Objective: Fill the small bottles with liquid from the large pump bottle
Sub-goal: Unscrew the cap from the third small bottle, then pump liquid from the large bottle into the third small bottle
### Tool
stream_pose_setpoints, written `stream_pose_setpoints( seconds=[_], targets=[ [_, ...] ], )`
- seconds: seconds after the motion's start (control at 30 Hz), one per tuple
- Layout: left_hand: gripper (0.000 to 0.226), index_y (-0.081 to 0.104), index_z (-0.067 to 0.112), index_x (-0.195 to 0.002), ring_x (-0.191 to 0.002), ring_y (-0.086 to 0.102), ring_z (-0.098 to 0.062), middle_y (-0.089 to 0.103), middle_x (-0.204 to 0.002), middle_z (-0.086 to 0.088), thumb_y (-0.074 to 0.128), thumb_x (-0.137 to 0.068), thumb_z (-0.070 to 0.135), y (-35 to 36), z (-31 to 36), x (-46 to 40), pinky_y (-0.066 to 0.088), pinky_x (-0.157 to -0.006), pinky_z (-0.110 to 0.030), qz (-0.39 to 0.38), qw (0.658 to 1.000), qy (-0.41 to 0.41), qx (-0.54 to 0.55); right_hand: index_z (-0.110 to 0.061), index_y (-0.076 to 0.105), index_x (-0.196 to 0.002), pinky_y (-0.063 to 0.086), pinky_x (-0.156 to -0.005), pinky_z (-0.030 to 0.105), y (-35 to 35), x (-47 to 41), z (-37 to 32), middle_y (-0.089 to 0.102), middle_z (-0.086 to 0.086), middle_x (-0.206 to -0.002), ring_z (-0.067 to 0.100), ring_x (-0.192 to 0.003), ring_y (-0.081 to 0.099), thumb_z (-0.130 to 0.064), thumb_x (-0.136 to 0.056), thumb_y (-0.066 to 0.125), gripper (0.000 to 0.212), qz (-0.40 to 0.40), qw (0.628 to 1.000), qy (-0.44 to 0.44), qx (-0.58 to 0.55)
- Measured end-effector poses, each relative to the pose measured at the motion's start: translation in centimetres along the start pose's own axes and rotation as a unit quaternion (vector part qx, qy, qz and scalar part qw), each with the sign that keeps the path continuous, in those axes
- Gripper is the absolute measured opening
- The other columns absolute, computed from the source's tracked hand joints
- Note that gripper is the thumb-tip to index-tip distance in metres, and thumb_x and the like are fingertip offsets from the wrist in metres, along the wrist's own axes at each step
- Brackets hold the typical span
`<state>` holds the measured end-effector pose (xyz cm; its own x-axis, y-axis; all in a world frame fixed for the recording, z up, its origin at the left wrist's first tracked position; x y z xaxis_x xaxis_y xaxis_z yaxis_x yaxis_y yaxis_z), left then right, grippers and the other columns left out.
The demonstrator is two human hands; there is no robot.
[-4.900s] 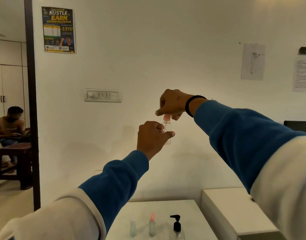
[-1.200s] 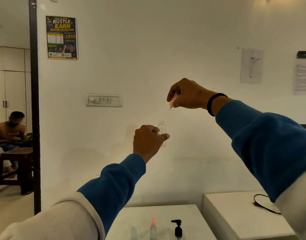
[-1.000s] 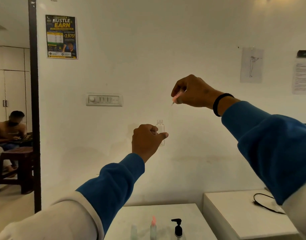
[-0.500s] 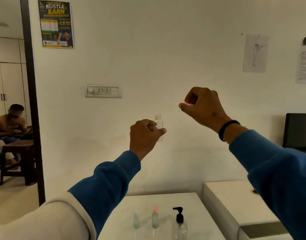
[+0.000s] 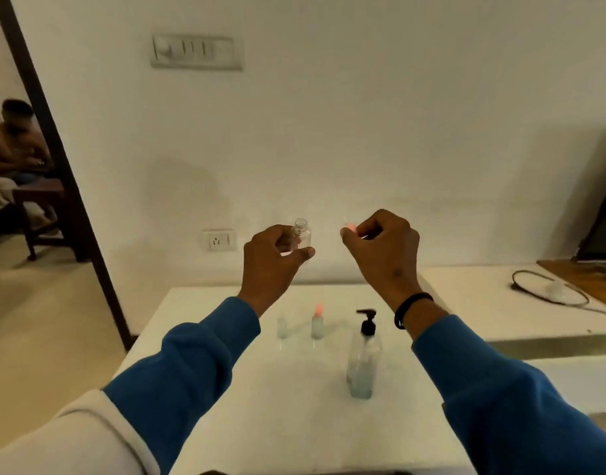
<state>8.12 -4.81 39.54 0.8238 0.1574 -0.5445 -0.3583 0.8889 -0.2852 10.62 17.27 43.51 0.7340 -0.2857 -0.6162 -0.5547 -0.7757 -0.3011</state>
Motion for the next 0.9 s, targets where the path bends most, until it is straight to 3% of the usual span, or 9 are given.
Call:
stream_pose_setpoints(
  seconds=[0.17,0.3,0.4,0.47,0.6,0.73,0.83,0.9],
  targets=[
    [0.03,0.072,0.017,-0.1,-0.084,0.066,0.003,0.07,-0.088,0.013,0.089,-0.075,0.017,1.4,-10.6,4.8,0.046,-0.071,-0.003,-0.034,0.995,-0.088,-0.011,-0.016,0.062,-0.077,0.044,-0.056,0.009,6.8,6.2,7.7,0.065,-0.007,-0.071,0.007,-0.061,0.058,-0.025,-0.082,0.078,0.018,-0.073,0.994,0.08,-0.017],
    [0.032,0.072,0.013,-0.101,-0.085,0.067,-0.006,0.071,-0.091,0.008,0.089,-0.074,0.012,3.1,-20.4,9.4,0.045,-0.069,-0.001,-0.052,0.982,-0.182,-0.025,-0.021,0.063,-0.091,0.044,-0.059,0.006,12.5,12.7,15.0,0.066,-0.01,-0.08,0.003,-0.066,0.06,-0.024,-0.085,0.077,0.015,-0.132,0.979,0.154,-0.006],
    [0.033,0.072,0.009,-0.105,-0.084,0.065,-0.011,0.071,-0.095,0.002,0.087,-0.076,0.01,4.2,-26.4,12.2,0.043,-0.066,0.001,-0.067,0.967,-0.241,-0.046,-0.024,0.064,-0.095,0.043,-0.059,0.005,16.3,17.9,20.3,0.067,-0.009,-0.084,0.005,-0.072,0.063,-0.026,-0.086,0.076,0.016,-0.177,0.959,0.221,0.014],
    [0.034,0.071,0.008,-0.108,-0.087,0.066,-0.013,0.071,-0.097,0.001,0.086,-0.078,0.009,5.0,-29.9,13.8,0.043,-0.067,0.0,-0.075,0.957,-0.273,-0.053,-0.023,0.064,-0.093,0.047,-0.065,0.011,18.5,20.7,23.5,0.068,-0.008,-0.087,0.01,-0.078,0.065,-0.026,-0.086,0.075,0.013,-0.192,0.946,0.262,0.014],
    [0.036,0.072,0.01,-0.114,-0.094,0.067,-0.014,0.071,-0.102,0.002,0.084,-0.08,0.01,6.2,-34.6,15.9,0.043,-0.069,0.001,-0.089,0.943,-0.311,-0.075,-0.022,0.065,-0.091,0.056,-0.077,0.03,22.2,24.3,27.8,0.067,-0.005,-0.089,0.013,-0.081,0.064,-0.027,-0.087,0.073,0.01,-0.229,0.929,0.287,0.051],
    [0.035,0.071,0.013,-0.117,-0.093,0.064,-0.009,0.067,-0.101,0.01,0.081,-0.083,0.012,6.9,-36.9,16.2,0.04,-0.071,0.003,-0.081,0.941,-0.316,-0.092,-0.019,0.065,-0.095,0.051,-0.077,0.026,25.2,25.0,29.8,0.066,-0.002,-0.094,0.015,-0.085,0.062,-0.027,-0.087,0.073,0.014,-0.254,0.928,0.262,0.081],
    [0.036,0.07,0.015,-0.118,-0.095,0.062,-0.004,0.066,-0.103,0.013,0.08,-0.084,0.012,7.4,-37.4,15.9,0.041,-0.074,0.003,-0.069,0.945,-0.308,-0.088,-0.017,0.065,-0.099,0.037,-0.068,0.013,26.5,24.5,30.8,0.063,-0.001,-0.098,0.012,-0.084,0.056,-0.026,-0.088,0.072,0.016,-0.271,0.923,0.248,0.115],
    [0.035,0.069,0.017,-0.117,-0.095,0.063,-0.003,0.066,-0.103,0.015,0.08,-0.084,0.012,7.4,-37.3,15.8,0.043,-0.075,0.002,-0.064,0.946,-0.306,-0.083,-0.016,0.065,-0.1,0.034,-0.068,0.015,26.7,24.1,31.2,0.063,0.001,-0.1,0.011,-0.083,0.053,-0.026,-0.089,0.071,0.017,-0.271,0.92,0.252,0.128]
  ],
)
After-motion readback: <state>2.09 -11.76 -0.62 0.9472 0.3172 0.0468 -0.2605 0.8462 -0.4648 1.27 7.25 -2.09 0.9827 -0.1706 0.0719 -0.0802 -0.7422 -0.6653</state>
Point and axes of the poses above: each hand's wrist, its own x-axis away from the middle knuckle, its own y-axis out of the palm, z = x × y, the point moved 10 cm from there along -x, towards the middle knuckle
